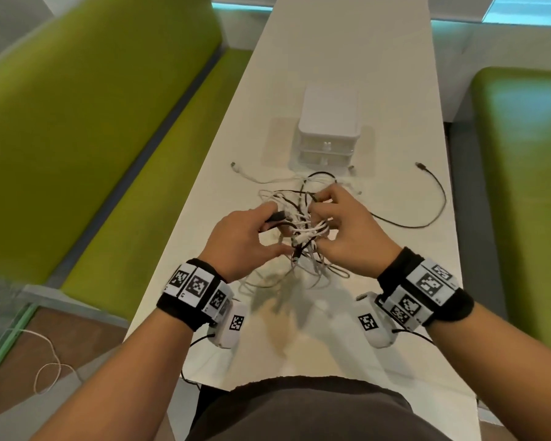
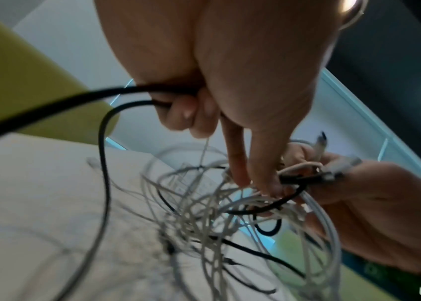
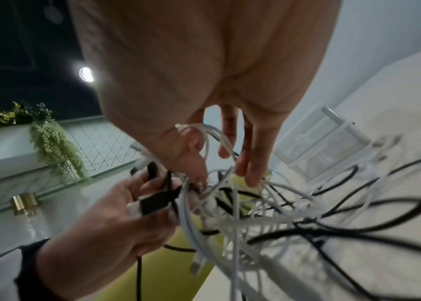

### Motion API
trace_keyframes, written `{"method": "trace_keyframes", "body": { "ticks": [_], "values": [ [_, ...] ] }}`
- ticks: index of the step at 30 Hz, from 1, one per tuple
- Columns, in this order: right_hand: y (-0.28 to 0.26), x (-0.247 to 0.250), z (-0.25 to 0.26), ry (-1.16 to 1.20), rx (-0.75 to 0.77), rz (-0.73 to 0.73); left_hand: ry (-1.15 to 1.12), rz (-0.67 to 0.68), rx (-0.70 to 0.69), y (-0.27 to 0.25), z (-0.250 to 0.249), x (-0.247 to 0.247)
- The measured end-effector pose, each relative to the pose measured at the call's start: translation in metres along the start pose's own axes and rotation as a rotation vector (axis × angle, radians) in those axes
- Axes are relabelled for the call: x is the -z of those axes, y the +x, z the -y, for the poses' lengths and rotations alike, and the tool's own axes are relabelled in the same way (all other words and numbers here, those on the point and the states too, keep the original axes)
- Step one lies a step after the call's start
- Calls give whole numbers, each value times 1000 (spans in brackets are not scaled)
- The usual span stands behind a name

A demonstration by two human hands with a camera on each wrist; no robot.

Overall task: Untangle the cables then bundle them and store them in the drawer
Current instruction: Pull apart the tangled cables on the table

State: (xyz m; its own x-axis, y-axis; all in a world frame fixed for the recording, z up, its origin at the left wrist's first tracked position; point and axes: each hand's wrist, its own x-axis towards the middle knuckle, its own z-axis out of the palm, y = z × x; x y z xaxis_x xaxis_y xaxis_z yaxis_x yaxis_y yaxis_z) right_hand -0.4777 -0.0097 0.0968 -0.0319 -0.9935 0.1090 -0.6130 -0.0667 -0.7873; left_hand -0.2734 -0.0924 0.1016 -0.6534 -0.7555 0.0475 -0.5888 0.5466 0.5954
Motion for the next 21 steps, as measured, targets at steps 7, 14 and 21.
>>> {"method": "trace_keyframes", "body": {
  "ticks": [7,14,21],
  "values": [
    [-5,30,3,-178,-126,185,-163,-115,84,9,-3,3],
    [-4,2,-2,-329,-53,113,-324,23,39,4,-11,-10],
    [-6,6,-8,-160,113,-104,-360,-128,168,8,-12,-7]
  ]
}}
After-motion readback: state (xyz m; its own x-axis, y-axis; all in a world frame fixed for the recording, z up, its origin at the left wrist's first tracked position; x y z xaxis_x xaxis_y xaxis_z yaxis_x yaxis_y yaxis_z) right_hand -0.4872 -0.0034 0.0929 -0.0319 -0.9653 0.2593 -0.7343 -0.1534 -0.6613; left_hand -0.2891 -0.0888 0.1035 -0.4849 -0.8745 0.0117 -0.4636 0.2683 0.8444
